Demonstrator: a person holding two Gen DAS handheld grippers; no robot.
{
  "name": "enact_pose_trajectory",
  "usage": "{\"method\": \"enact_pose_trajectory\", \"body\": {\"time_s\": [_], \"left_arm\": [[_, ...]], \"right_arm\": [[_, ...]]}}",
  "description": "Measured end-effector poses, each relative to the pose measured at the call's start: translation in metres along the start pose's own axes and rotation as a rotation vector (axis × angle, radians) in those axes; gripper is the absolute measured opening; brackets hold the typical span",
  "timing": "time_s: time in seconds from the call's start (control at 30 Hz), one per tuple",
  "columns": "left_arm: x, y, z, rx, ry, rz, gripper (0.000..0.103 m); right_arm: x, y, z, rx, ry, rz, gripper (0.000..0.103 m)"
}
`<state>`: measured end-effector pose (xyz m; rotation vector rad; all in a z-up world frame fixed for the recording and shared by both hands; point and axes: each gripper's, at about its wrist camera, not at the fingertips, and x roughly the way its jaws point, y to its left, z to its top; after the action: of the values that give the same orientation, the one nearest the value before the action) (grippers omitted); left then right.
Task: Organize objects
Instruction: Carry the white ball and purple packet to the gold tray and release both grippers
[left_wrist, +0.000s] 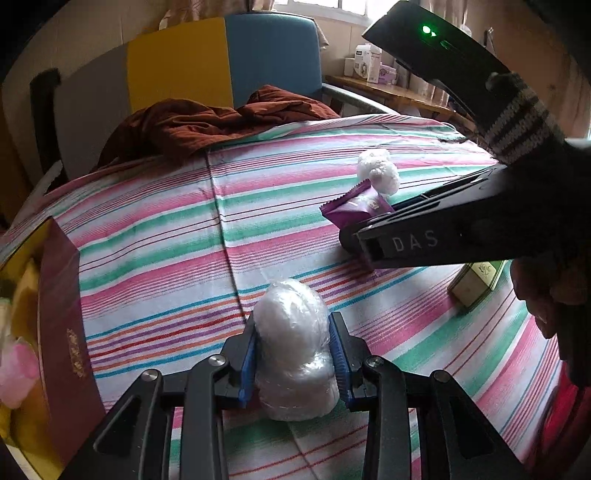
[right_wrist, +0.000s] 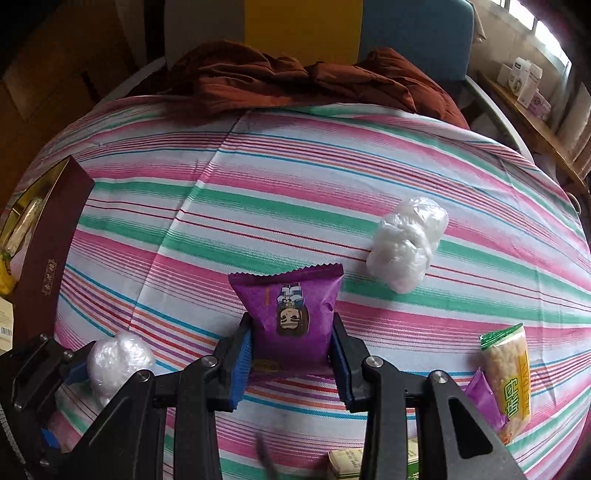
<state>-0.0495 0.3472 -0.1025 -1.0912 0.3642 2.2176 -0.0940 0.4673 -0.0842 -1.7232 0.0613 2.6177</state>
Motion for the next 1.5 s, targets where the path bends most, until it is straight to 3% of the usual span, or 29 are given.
{"method": "enact_pose_trajectory", "body": {"time_s": [0.47, 0.97, 1.2, 1.5], "left_arm": [[-0.083, 0.026, 0.006, -0.045, -0.123, 0.052, 0.035], [-0.160, 0.091, -0.020, -0.130, -0.227, 0.191, 0.036], [-0.175, 0.125, -0.039, -0.199, -0.236, 0.233, 0.036], [-0.180, 0.154, -0.062, -0.278, -0.220, 0.253, 0.036]], "right_arm": [[-0.008, 0.014, 0.008, -0.060, -0.083, 0.031, 0.038], [-0.001, 0.040, 0.002, -0.112, -0.044, 0.018, 0.038], [-0.010, 0.070, -0.002, -0.128, -0.052, 0.068, 0.038], [-0.047, 0.127, -0.011, -0.139, -0.145, 0.188, 0.038]]}}
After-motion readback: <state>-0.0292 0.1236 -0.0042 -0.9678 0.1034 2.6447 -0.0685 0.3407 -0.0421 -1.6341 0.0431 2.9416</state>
